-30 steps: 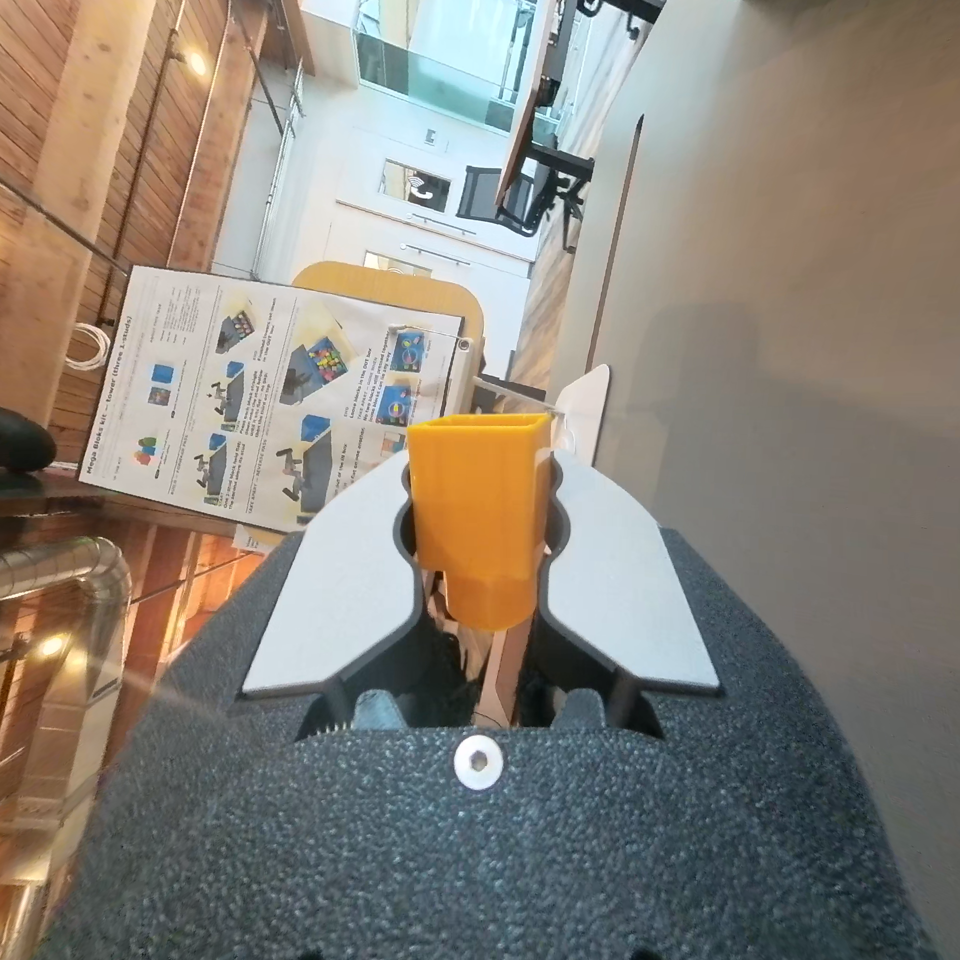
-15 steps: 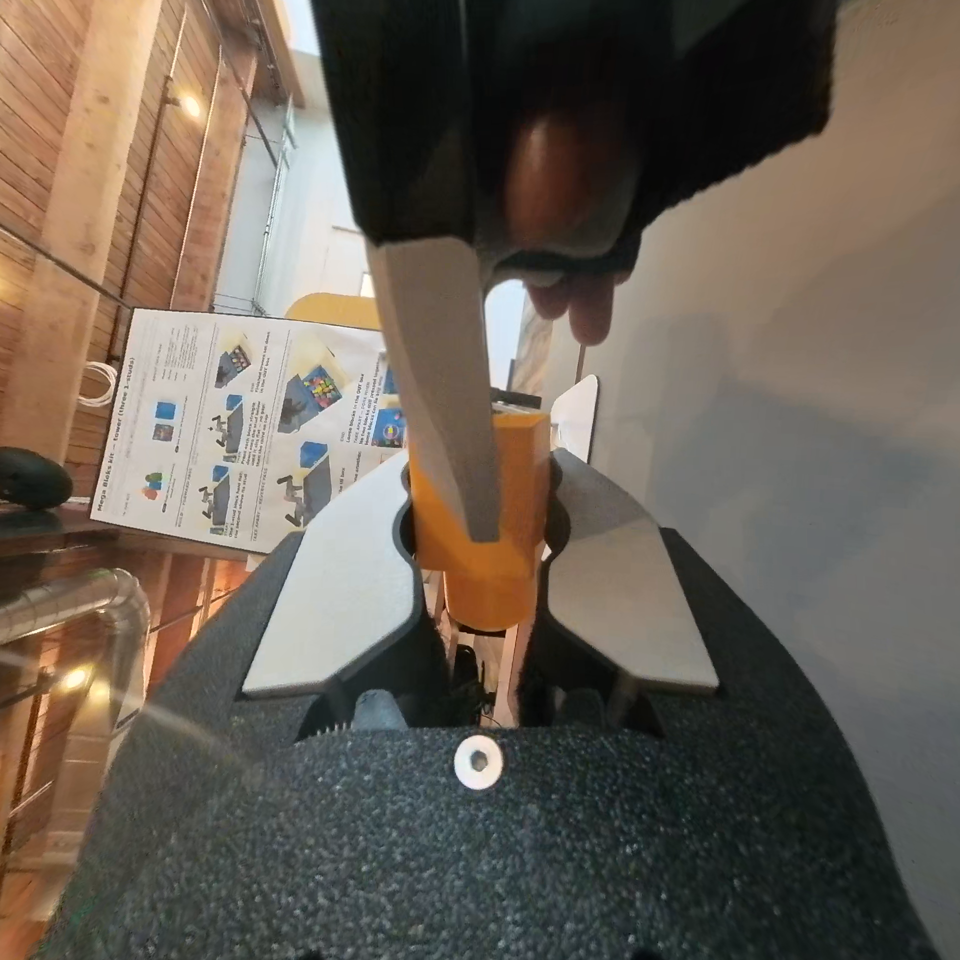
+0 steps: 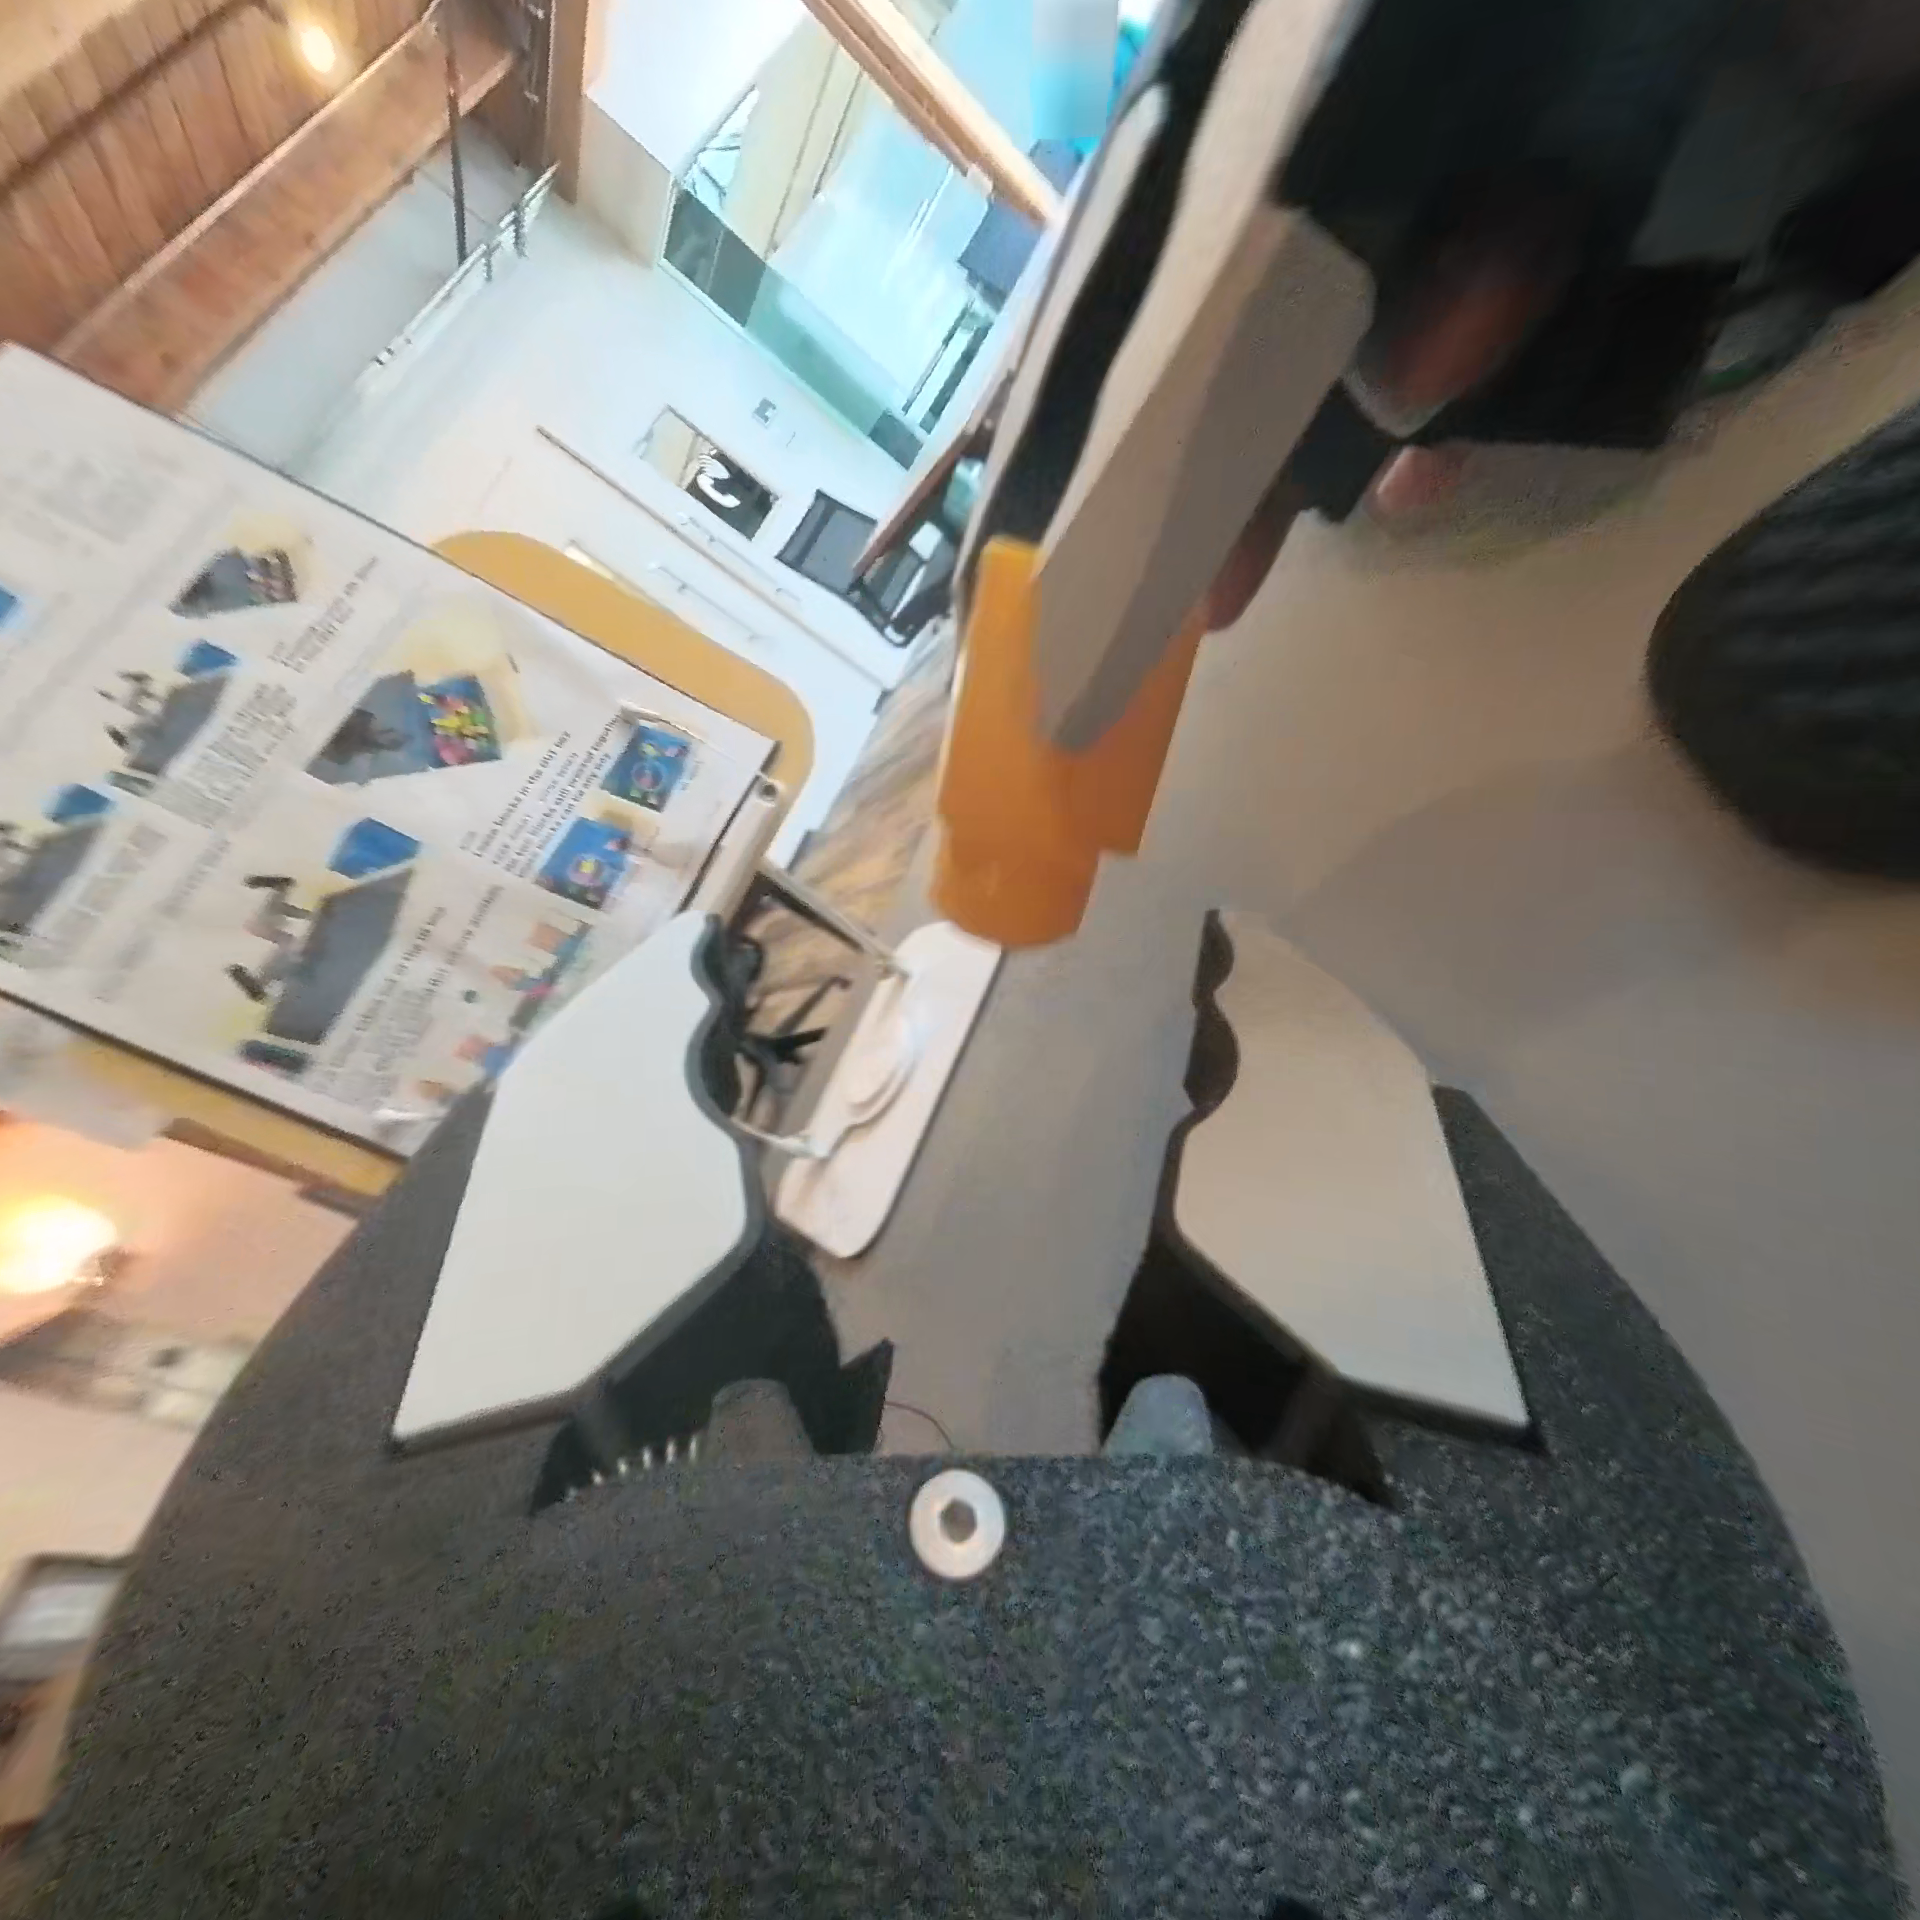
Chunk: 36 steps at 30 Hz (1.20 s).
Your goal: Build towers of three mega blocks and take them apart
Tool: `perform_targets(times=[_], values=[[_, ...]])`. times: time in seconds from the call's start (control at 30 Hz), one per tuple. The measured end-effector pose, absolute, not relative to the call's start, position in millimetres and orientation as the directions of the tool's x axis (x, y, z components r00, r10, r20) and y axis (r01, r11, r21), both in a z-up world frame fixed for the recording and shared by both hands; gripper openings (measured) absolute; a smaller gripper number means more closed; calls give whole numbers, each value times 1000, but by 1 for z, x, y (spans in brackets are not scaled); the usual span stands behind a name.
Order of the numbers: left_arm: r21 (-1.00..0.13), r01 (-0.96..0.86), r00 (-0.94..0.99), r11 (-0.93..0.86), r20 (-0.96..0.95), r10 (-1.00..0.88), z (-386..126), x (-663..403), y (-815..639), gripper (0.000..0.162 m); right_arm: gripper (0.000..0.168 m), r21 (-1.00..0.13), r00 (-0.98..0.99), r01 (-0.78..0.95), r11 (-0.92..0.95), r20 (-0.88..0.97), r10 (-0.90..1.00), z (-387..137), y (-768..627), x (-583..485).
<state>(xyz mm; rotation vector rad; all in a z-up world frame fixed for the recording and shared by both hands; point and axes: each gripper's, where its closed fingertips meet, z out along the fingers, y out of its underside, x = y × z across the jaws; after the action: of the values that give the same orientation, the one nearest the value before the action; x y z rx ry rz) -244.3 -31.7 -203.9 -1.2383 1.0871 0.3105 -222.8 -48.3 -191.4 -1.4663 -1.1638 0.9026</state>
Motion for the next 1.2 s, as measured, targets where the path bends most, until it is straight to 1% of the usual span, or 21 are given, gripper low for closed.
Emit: perform_targets(times=[0.13, 0.2, 0.33, 0.43, 0.53, 0.63, 0.7, 0.8, 0.97, 1.1, 1.2], values=[[-769, -545, 618, 334, -638, -460, -198, -243, -32, 94, 38, -972, 394, 231, 32, 124, 911, -179, -34, -174], [-831, -460, 661, 313, -556, -505, -196, -244, -32, 97, 38, -964, 466, 264, 44, 167, 869, -175, -27, -141], [-901, -338, 706, 272, -434, -559, -194, -248, -29, 97, 38, -920, 644, 390, 32, 298, 705, -172, -7, -51], [-937, -262, 723, 231, -349, -597, -194, -249, -27, 100, 38, -861, 750, 502, -82, 387, 536, -178, 11, 33], [-959, -199, 727, 201, -282, -626, -192, -250, -26, 105, 38, -804, 800, 547, -235, 418, 431, -194, 25, 100], [-966, -178, 728, 190, -259, -635, -192, -251, -26, 107, 38, -753, 823, 542, -372, 388, 414, -221, 39, 136], [-965, -185, 729, 187, -262, -633, -193, -251, -25, 108, 38, -718, 820, 552, -424, 378, 429, -240, 48, 144], [-961, -202, 726, 187, -275, -631, -196, -252, -24, 109, 38, -702, 823, 544, -459, 341, 454, -259, 62, 143], [-961, -206, 728, 183, -276, -628, -198, -253, -23, 109, 39, -681, 826, 544, -489, 335, 453, -276, 71, 142], [-960, -216, 726, 179, -280, -629, -200, -253, -22, 109, 40, -637, 816, 572, -517, 374, 441, -287, 71, 148], [-958, -222, 724, 180, -286, -628, -200, -253, -22, 109, 55, -633, 815, 576, -517, 398, 421, -285, 69, 152]])
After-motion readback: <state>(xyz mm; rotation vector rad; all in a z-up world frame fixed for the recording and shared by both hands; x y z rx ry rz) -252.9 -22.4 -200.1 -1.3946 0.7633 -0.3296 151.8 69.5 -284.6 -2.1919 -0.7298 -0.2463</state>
